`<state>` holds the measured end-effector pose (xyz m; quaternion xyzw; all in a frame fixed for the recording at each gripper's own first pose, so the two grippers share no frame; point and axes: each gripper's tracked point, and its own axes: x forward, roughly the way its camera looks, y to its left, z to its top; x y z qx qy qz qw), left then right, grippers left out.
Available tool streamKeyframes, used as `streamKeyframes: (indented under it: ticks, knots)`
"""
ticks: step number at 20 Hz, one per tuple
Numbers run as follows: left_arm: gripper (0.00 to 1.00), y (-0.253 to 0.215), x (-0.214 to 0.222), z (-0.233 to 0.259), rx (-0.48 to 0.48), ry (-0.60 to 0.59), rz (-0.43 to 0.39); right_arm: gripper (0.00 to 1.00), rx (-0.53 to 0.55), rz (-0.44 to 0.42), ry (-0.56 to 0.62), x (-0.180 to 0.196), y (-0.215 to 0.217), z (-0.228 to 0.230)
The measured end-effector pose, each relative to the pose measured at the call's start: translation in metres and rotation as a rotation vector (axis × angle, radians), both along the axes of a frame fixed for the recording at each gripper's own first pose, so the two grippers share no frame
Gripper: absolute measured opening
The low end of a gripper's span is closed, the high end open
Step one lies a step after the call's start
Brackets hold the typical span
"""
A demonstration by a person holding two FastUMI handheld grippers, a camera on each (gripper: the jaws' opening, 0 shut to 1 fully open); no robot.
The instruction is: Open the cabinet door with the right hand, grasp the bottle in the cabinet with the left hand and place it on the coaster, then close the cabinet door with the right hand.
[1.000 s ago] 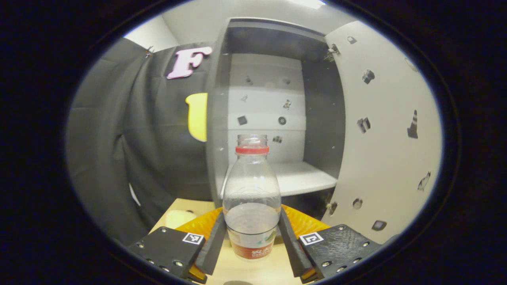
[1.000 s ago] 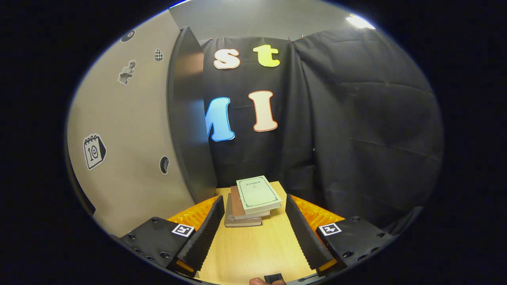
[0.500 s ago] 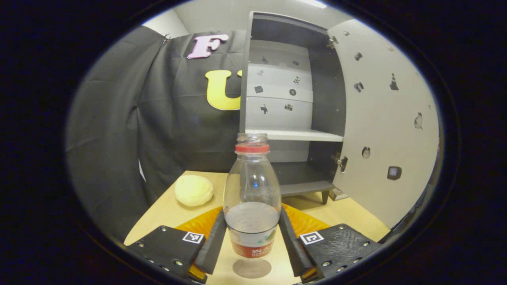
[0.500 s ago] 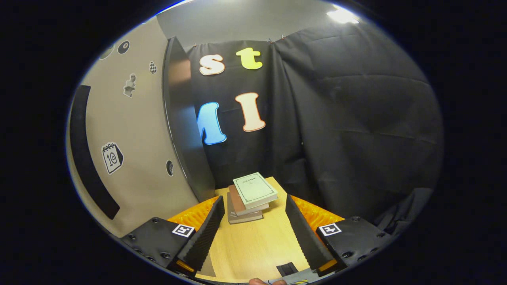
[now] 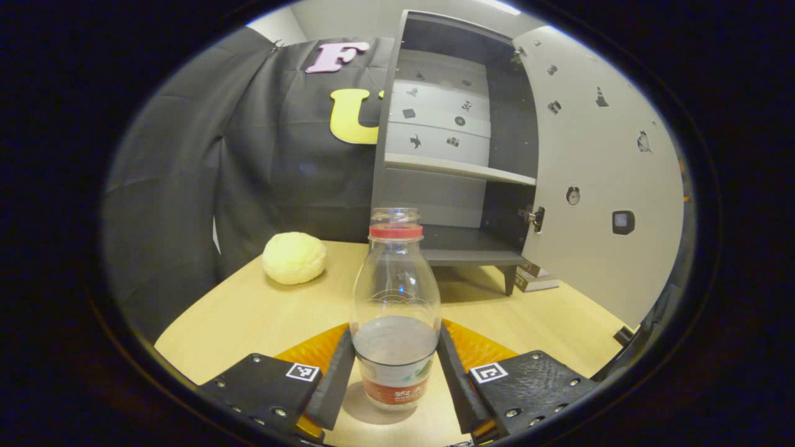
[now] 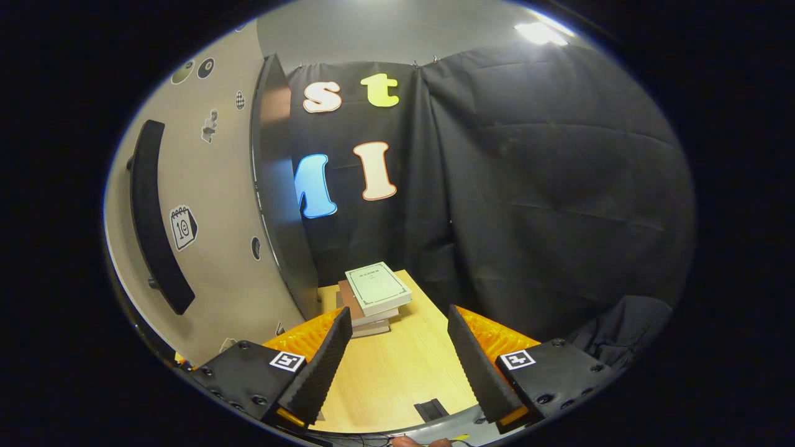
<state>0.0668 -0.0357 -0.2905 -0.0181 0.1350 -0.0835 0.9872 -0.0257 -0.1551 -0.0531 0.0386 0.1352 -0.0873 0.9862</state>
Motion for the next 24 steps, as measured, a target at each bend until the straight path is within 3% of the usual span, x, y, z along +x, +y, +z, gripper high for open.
streamKeyframes:
  ticks: [8, 10, 11, 16, 19, 24]
  knots:
    - [0.7, 0.009, -0.003, -0.025, 0.043, 0.023, 0.002, 0.98, 0.016, 0.017, -0.002, 0.0, 0.007, -0.002]
    - [0.71, 0.008, -0.006, -0.029, 0.038, 0.029, 0.004, 0.98, 0.002, 0.021, 0.005, 0.0, 0.007, -0.004]
    - [0.77, 0.008, -0.008, -0.03, 0.039, 0.035, 0.01, 0.98, -0.004, 0.022, 0.008, 0.0, 0.007, -0.005]
    - [0.75, 0.008, -0.009, -0.036, 0.015, 0.042, 0.03, 0.98, -0.006, 0.034, -0.004, 0.001, 0.01, -0.003]
    - [0.87, 0.015, -0.009, -0.046, 0.03, 0.066, 0.059, 0.98, -0.019, 0.04, 0.005, 0.001, 0.012, -0.005]
    - [0.89, 0.011, -0.01, -0.049, 0.04, 0.072, 0.052, 0.98, -0.036, 0.042, 0.02, 0.002, 0.013, -0.013]
